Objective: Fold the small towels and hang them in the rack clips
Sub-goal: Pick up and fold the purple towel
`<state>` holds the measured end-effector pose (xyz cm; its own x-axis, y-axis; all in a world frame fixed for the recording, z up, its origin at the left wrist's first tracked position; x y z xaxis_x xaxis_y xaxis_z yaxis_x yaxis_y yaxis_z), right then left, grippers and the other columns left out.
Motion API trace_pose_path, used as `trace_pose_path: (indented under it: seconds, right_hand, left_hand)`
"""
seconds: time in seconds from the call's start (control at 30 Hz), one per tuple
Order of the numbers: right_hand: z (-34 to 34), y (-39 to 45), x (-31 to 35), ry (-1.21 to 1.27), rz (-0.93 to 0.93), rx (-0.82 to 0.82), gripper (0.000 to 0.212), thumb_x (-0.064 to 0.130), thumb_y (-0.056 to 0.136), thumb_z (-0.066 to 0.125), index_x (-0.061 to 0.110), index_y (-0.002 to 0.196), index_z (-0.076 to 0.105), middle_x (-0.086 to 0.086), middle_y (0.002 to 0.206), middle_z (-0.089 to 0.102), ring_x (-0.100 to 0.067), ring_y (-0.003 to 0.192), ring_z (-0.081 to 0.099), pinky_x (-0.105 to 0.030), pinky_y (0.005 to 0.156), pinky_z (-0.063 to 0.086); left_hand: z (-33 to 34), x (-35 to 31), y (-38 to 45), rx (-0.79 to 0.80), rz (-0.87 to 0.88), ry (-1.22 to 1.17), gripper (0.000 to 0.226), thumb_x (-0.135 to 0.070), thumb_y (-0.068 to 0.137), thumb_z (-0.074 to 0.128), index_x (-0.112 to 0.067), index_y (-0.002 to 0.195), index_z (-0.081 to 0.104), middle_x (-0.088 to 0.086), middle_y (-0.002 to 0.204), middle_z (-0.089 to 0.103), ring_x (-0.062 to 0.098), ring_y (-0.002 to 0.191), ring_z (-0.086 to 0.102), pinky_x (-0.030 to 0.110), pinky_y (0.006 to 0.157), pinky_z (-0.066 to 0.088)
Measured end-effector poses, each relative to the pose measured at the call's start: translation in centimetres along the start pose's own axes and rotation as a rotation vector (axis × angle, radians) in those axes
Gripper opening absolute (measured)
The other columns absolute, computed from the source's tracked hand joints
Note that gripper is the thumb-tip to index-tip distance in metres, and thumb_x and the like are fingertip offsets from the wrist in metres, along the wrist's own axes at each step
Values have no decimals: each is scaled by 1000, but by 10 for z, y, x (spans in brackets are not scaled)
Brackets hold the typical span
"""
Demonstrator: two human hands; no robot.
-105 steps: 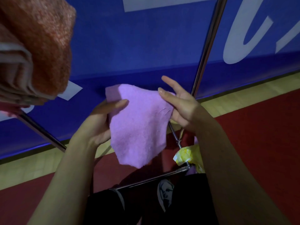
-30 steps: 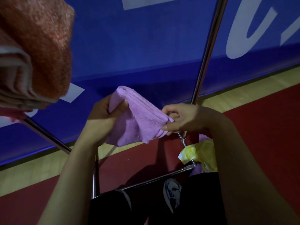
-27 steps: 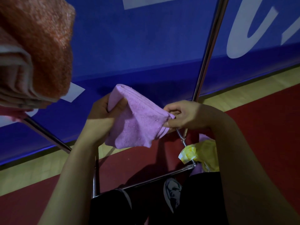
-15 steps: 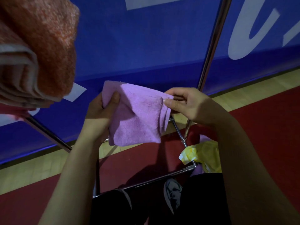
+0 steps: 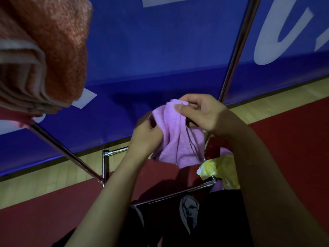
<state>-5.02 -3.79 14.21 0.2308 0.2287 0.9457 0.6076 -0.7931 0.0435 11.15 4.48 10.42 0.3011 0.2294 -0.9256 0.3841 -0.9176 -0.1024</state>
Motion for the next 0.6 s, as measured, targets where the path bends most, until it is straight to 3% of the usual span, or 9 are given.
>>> trace_pose_path:
  seconds: [0.07, 0.1, 0.17, 0.23, 0.33, 0.43, 0.53, 0.6]
  right_hand:
    - [-2, 2, -6, -66, 21, -44, 17, 27, 99, 65, 11, 95, 68, 13, 54, 54, -2, 51, 49, -21, 56, 41]
    - [-2, 3, -7, -106, 27, -54, 16, 28, 97, 67, 14, 92, 68, 15, 53, 56, -1, 50, 50, -19, 56, 41]
    - [0, 4, -10, -156, 18, -65, 12, 29, 96, 69, 20, 88, 66, 19, 53, 57, 1, 49, 51, -15, 54, 38]
    - [0, 6, -12, -174, -3, -90, 11, 30, 93, 72, 23, 87, 66, 21, 55, 58, 2, 51, 50, -18, 57, 38]
    - [1, 8, -14, -196, -9, -80, 11, 35, 91, 75, 25, 89, 71, 20, 58, 62, 1, 54, 53, -21, 61, 41]
    - [0, 7, -11, -171, -12, -48, 8, 33, 94, 71, 26, 97, 75, 12, 72, 72, -2, 67, 64, -23, 69, 50]
    - [1, 8, -12, -162, -14, -34, 12, 31, 96, 69, 23, 102, 76, -1, 81, 75, -17, 76, 70, -38, 78, 58]
    - [2, 9, -15, -157, -6, -59, 14, 38, 92, 72, 25, 97, 75, 1, 75, 73, -20, 71, 68, -41, 72, 58]
  left_hand:
    - [0, -7, 1, 132, -52, -175, 45, -59, 96, 52, -23, 109, 76, -3, 101, 78, 20, 98, 73, 43, 93, 57]
    - [-1, -10, 2, 188, -93, -245, 55, -63, 98, 50, -17, 113, 75, 2, 107, 78, 25, 105, 72, 44, 95, 55]
    - [2, -9, -1, 256, -42, -321, 48, -50, 106, 50, -10, 119, 74, 10, 113, 77, 33, 112, 72, 47, 101, 56]
    - [4, -9, -3, 253, 68, -258, 32, -40, 107, 55, -20, 122, 75, 15, 115, 77, 33, 115, 71, 57, 106, 53]
    - [4, -5, -2, 181, 143, -150, 32, -47, 104, 53, -30, 120, 75, 25, 109, 73, 30, 99, 70, 70, 95, 52]
    - [2, -5, -2, 105, 160, -97, 36, -45, 104, 47, -25, 116, 75, 14, 102, 78, 37, 102, 74, 63, 91, 57]
    - [-1, -6, 0, 44, 173, -66, 37, -45, 103, 46, -25, 114, 75, 10, 99, 79, 38, 101, 74, 58, 89, 59]
    - [0, -6, 0, 2, 205, -33, 43, -50, 101, 45, -21, 111, 73, 15, 96, 77, 42, 96, 72, 59, 84, 59]
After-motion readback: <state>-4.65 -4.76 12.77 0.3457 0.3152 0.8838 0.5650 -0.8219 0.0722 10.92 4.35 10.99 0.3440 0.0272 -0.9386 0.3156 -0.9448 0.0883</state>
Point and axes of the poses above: each hand's wrist, its own y-axis towards the middle knuckle, its own z-axis out of the palm, x = y × z, the point moved 2 cm from there along y, towards the middle knuckle
